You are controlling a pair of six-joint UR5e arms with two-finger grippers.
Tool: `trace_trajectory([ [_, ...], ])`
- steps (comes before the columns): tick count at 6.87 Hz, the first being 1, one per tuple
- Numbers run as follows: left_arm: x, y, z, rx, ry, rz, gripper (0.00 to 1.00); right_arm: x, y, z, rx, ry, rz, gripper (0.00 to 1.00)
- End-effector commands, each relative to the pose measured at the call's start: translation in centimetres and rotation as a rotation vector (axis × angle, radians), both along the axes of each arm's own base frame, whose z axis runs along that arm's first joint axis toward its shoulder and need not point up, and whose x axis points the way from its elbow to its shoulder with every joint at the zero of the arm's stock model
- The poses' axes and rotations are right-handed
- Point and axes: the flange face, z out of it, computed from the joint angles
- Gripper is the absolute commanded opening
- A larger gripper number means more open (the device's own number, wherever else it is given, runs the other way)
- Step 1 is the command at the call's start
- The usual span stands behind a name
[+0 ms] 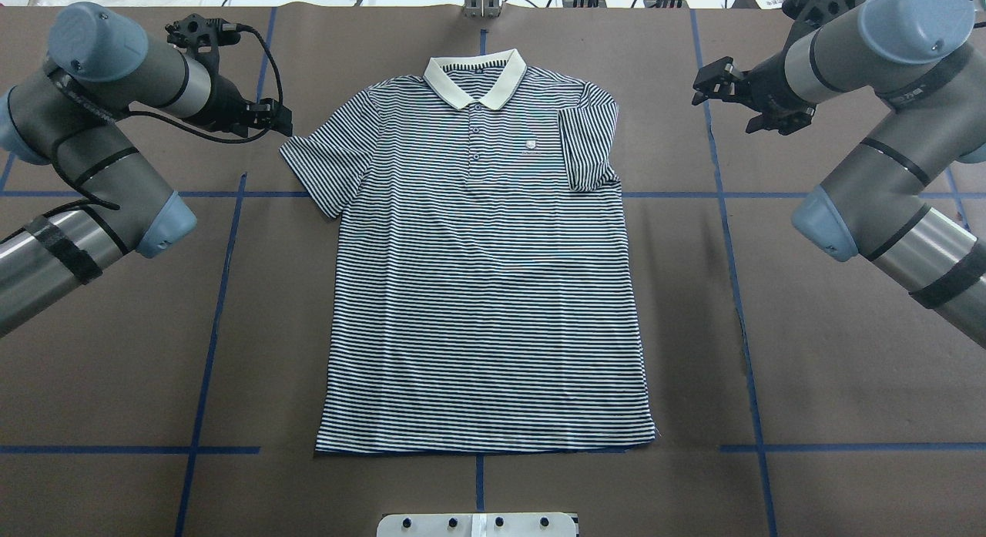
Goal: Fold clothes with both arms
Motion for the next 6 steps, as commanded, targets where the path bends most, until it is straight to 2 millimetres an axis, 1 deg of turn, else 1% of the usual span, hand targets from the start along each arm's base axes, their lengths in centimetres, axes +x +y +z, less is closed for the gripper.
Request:
trace_trajectory([
  [1, 2.8, -0.4, 1.8, -0.009, -0.028, 0.010, 0.71, 0.1, -0.1, -0.2, 0.005, 0.001, 0.002, 1.00],
  [2, 3.9, -0.9, 1.5, -0.008, -0.037, 0.012, 0.68, 0.1, -0.1, -0.1, 0.005, 0.003, 0.004, 1.00],
  [3, 4.3, -1.0, 1.5, -0.008, -0.041, 0.015, 0.65, 0.2, 0.0, 0.2, 0.002, 0.007, 0.006, 1.00],
  [5, 4.6, -1.3, 1.5, -0.008, -0.044, 0.017, 0.58, 0.2, 0.0, 0.4, -0.001, 0.008, 0.006, 1.00],
  [6, 4.6, -1.3, 1.5, -0.009, -0.045, 0.017, 0.51, 0.2, 0.0, 0.4, 0.000, 0.009, 0.007, 1.00],
])
